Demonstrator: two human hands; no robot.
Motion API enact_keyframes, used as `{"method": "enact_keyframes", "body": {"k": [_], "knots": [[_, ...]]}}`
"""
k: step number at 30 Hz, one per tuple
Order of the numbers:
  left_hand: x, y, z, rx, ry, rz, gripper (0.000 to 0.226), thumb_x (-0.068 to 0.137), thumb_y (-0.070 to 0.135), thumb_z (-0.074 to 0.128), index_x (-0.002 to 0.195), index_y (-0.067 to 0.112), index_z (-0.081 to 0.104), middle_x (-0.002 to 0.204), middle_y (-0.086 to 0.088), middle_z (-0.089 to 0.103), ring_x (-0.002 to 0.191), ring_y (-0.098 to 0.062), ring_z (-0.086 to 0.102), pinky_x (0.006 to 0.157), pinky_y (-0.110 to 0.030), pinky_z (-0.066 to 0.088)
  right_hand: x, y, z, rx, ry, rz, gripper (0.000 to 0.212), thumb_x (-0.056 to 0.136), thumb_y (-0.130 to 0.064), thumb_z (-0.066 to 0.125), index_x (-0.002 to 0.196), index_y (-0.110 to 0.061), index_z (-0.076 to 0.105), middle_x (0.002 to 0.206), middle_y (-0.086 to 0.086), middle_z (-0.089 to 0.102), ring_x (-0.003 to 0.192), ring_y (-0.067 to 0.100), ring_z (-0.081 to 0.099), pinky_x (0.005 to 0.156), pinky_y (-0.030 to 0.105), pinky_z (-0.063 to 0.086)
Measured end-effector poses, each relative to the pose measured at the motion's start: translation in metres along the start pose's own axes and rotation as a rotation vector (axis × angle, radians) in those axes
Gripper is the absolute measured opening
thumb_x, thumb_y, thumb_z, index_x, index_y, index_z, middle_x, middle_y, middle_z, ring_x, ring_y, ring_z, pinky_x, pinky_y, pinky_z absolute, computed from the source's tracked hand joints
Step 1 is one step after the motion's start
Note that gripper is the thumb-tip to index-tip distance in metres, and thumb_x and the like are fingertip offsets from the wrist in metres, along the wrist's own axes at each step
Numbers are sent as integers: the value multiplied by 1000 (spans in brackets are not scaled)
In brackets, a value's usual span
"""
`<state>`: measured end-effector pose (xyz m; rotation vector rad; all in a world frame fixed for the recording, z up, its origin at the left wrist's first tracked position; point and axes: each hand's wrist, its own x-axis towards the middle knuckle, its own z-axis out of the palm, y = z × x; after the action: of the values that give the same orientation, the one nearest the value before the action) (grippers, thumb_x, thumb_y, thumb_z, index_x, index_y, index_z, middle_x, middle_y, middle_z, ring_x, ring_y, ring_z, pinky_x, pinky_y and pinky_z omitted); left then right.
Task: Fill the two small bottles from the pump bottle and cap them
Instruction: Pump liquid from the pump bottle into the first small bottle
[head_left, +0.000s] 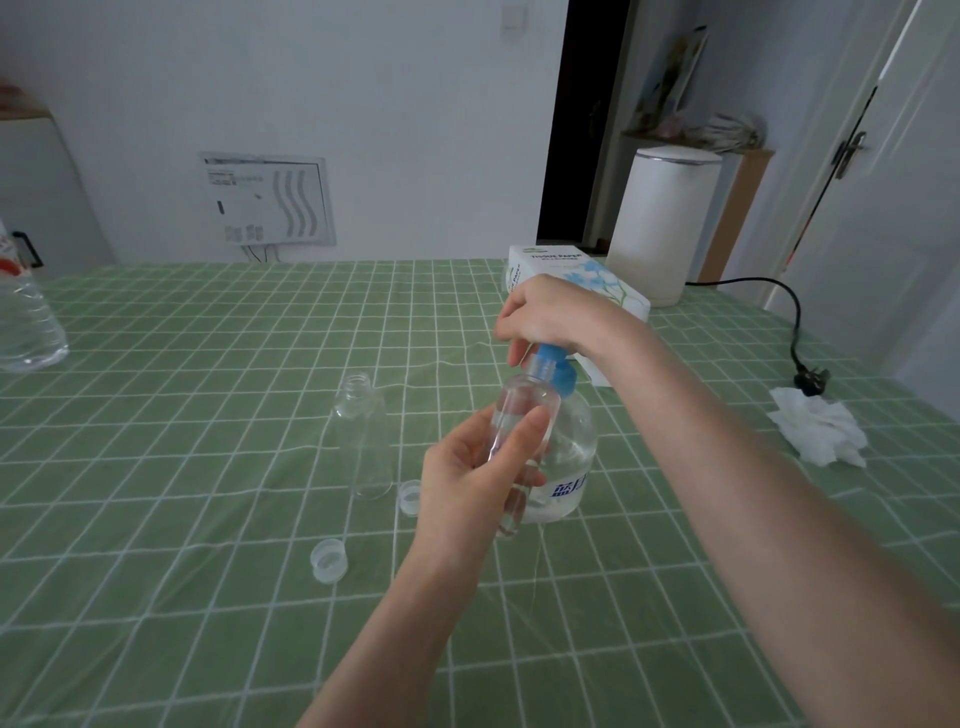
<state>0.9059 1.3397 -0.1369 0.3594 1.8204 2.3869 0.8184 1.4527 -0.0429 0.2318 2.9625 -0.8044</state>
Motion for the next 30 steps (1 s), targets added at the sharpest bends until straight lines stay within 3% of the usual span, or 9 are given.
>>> {"method": "enact_keyframes", "body": {"k": [3, 8, 12, 21, 26, 30], "knots": [[0, 0, -1, 0, -2, 4, 29, 58, 56, 67, 75, 34, 74, 71, 3, 72, 53, -3, 61, 48, -12, 45, -1, 0, 2, 4, -9, 10, 30, 93, -16, 54, 119, -5, 64, 108, 9, 74, 84, 19, 58, 68, 27, 43], [0, -1, 0, 16, -7, 1, 29, 58, 57, 67, 72, 32, 73, 70, 5, 71, 53, -2, 60, 45, -11, 42, 0, 3, 7, -4, -10, 30, 32, 93, -17, 55, 121, -5, 63, 115, 12, 71, 108, 24, 63, 95, 35, 47], [0, -1, 0, 12, -5, 6, 33, 58, 57, 67, 75, 29, 73, 70, 3, 72, 53, -2, 60, 47, -11, 44, 1, 3, 6, -13, -11, 13, 30, 93, -20, 56, 118, -6, 64, 113, 12, 71, 90, 22, 57, 84, 32, 47], [1, -1, 0, 1, -13, 14, 31, 57, 56, 66, 73, 30, 73, 69, 3, 71, 54, -4, 60, 50, -13, 46, 3, 1, 1, -38, -6, -8, 31, 91, -19, 57, 117, -5, 65, 112, 12, 72, 83, 21, 56, 73, 28, 42], [1, -2, -2, 15, -25, 17, 28, 59, 56, 66, 73, 34, 74, 70, 5, 71, 54, -2, 61, 50, -11, 46, 4, 3, 3, -42, -23, 7, 31, 91, -20, 57, 118, -5, 64, 113, 12, 71, 88, 22, 56, 77, 31, 43], [2, -4, -3, 25, -31, 10, 26, 61, 54, 67, 73, 32, 73, 69, 6, 72, 54, -1, 61, 49, -10, 45, 3, 6, 7, -31, -21, 17, 32, 92, -20, 57, 120, -5, 62, 113, 13, 71, 104, 25, 63, 91, 35, 49]]}}
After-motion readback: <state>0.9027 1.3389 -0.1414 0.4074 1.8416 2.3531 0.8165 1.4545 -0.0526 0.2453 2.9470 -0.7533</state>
